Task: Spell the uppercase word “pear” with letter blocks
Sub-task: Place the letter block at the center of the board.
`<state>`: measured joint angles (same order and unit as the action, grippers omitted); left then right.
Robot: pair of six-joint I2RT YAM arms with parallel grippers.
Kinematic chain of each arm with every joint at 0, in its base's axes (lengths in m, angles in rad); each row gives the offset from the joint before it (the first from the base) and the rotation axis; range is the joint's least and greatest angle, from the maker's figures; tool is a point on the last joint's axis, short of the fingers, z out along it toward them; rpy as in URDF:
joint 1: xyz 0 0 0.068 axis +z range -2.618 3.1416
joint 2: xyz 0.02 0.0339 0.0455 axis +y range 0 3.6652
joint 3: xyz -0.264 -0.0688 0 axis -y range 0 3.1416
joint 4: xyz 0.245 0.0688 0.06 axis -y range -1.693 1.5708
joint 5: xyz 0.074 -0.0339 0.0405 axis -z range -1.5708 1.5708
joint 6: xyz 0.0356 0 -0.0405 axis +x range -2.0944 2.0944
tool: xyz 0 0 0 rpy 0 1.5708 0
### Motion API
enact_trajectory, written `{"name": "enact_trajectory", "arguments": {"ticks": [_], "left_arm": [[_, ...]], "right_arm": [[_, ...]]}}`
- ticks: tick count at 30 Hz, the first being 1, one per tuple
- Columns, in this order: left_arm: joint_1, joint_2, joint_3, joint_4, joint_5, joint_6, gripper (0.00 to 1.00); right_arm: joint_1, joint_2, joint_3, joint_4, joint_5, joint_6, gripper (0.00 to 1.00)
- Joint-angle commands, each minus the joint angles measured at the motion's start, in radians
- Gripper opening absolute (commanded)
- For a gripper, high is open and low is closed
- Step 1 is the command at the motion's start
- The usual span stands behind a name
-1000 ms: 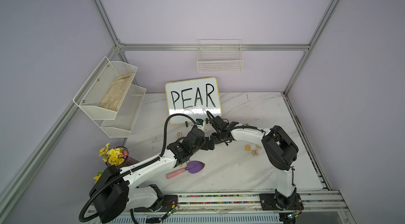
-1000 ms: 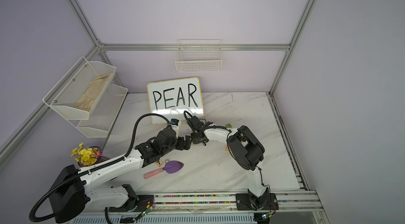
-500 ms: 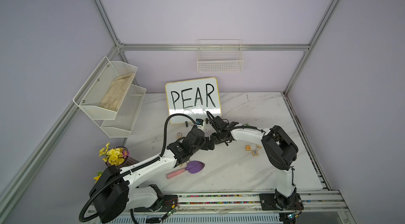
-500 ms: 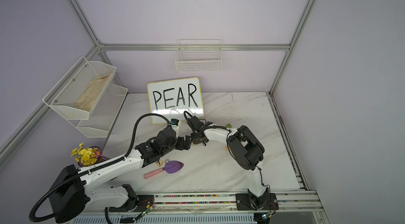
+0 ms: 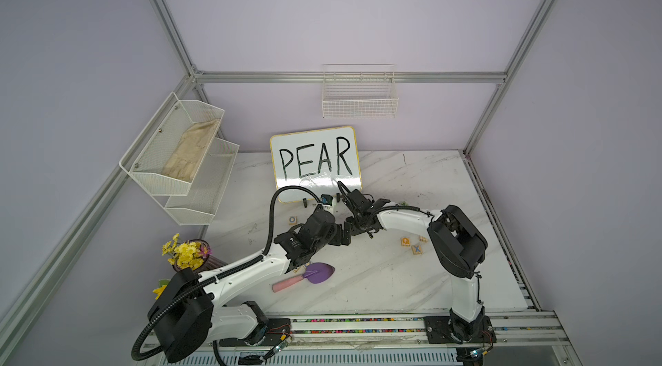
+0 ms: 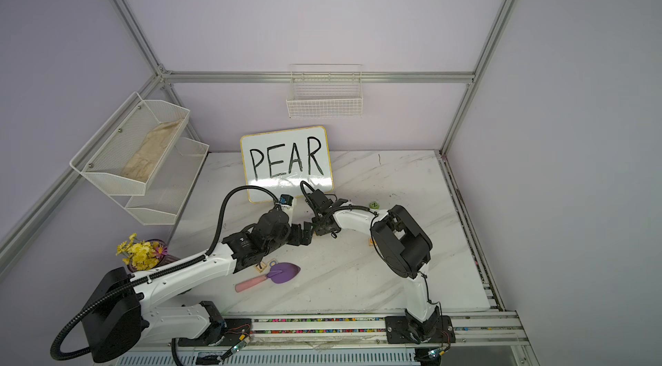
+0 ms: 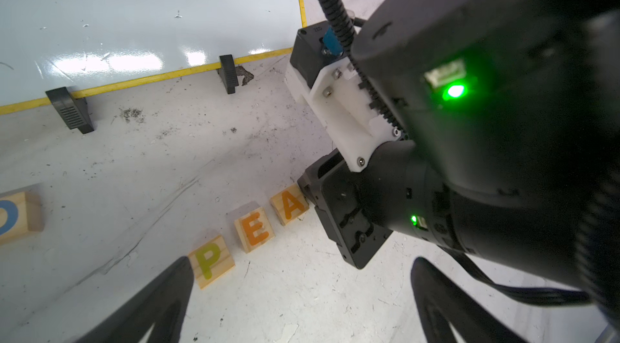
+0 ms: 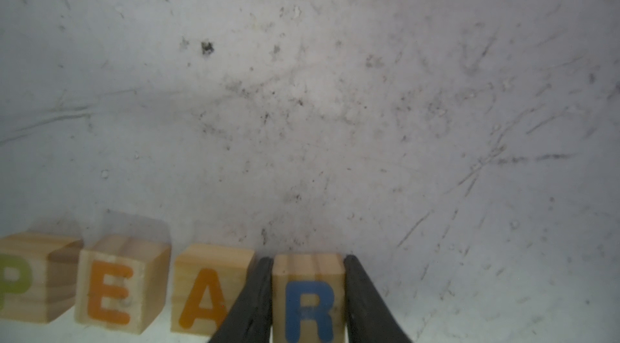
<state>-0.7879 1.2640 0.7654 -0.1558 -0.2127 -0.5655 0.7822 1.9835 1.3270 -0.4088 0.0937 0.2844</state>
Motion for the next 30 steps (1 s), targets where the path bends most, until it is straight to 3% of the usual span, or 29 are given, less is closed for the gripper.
{"name": "enact_trajectory", "arguments": {"ticks": [1, 30], "left_arm": [[-0.003, 0.000, -0.018, 0.018, -0.004, -0.013, 1.00], [-0.003, 0.015, -0.015, 0.020, -0.004, -0.002, 1.00]], "right_arm": [[0.006, 0.008, 0.021, -0.035, 0.016, 0.015, 0.37], [0.006, 0.014, 0.031, -0.050, 0.021, 0.033, 0.40]]}}
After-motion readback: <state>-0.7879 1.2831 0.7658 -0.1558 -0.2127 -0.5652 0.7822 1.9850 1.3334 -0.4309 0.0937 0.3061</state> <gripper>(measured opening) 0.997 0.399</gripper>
